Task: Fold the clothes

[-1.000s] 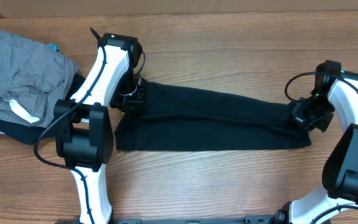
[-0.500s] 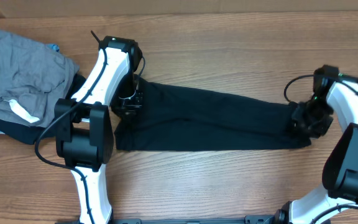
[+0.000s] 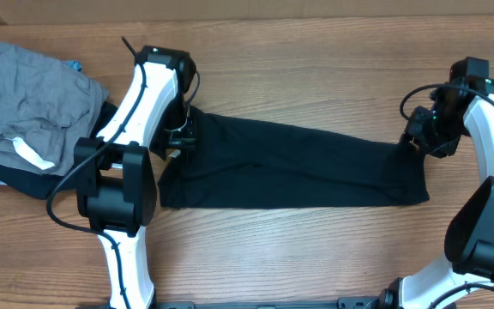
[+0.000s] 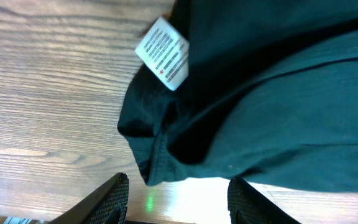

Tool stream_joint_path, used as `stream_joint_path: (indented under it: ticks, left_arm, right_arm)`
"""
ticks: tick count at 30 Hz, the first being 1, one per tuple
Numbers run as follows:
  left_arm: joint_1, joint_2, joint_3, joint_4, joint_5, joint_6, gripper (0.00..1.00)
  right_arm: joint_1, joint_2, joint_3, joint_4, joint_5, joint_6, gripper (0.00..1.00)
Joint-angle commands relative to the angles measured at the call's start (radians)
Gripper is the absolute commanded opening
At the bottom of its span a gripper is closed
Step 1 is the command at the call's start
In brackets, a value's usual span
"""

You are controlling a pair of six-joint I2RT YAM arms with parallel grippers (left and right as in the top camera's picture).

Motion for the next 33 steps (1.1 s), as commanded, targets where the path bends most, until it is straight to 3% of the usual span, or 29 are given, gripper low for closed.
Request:
stream_joint_path:
  ticks: [1, 2, 7, 11, 14, 16, 22, 25, 28, 33]
  left_arm:
    - [-0.005, 0.003, 0.113, 0.001, 0.062, -0.006, 0.55]
    - [-0.011, 0.003, 0.127, 0.011, 0.071, -0.005, 0.53]
    - [-0.071, 0.005, 0.110, 0.176, 0.088, 0.081, 0.25]
    - [-0.118, 0.005, 0.101, 0.298, 0.095, 0.147, 0.25]
    - [-0.150, 0.006, 0.101, 0.343, 0.096, 0.211, 0.46]
    - [-0.159, 0.006, 0.101, 0.346, 0.097, 0.254, 0.53]
    - [-0.167, 0.011, 0.064, 0.410, 0.116, 0.343, 0.51]
    - [-0.168, 0.012, 0.022, 0.429, 0.137, 0.407, 0.65]
    - [-0.168, 0.012, -0.006, 0.422, 0.226, 0.605, 0.71]
    - [-0.168, 0.012, -0.002, 0.417, 0.248, 0.768, 0.69]
  right_arm:
    - [0.000, -0.023, -0.066, 0.053, -0.037, -0.002, 0.16]
    - [0.000, -0.023, -0.079, 0.066, -0.044, -0.002, 0.04]
    - [0.000, -0.023, -0.172, 0.176, -0.070, -0.002, 0.04]
    - [0.000, -0.023, -0.210, 0.225, -0.071, -0.002, 0.04]
    - [0.000, -0.023, -0.224, 0.241, -0.071, -0.002, 0.04]
    - [0.000, -0.023, -0.225, 0.244, -0.071, -0.002, 0.04]
    - [0.000, -0.023, -0.225, 0.254, -0.074, -0.002, 0.04]
    - [0.000, -0.023, -0.225, 0.252, -0.074, -0.002, 0.04]
    - [0.000, -0.023, -0.225, 0.255, -0.074, -0.001, 0.04]
    - [0.000, -0.023, -0.225, 0.254, -0.074, -0.001, 0.04]
